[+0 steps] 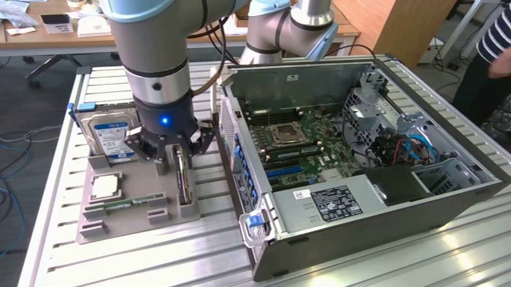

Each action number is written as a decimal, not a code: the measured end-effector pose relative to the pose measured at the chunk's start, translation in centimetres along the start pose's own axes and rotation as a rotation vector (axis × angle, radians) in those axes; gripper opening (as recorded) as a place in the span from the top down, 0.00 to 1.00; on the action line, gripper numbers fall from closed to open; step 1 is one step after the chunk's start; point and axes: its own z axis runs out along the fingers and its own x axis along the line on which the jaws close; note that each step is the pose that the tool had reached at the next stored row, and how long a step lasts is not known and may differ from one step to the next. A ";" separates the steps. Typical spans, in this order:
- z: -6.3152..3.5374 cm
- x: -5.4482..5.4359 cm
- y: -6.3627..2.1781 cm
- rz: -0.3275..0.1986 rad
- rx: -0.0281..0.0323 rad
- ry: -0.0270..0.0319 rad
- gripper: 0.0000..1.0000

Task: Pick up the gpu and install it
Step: 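Pick up the gpu and move the gpu toward the slot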

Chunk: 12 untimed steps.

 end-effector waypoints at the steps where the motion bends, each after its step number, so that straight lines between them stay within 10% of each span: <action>1: 0.09 0.0 0.00 0.000 -0.0001 0.0000 0.53; 12: 0.82 0.0 -0.02 0.000 -0.0012 0.0001 0.53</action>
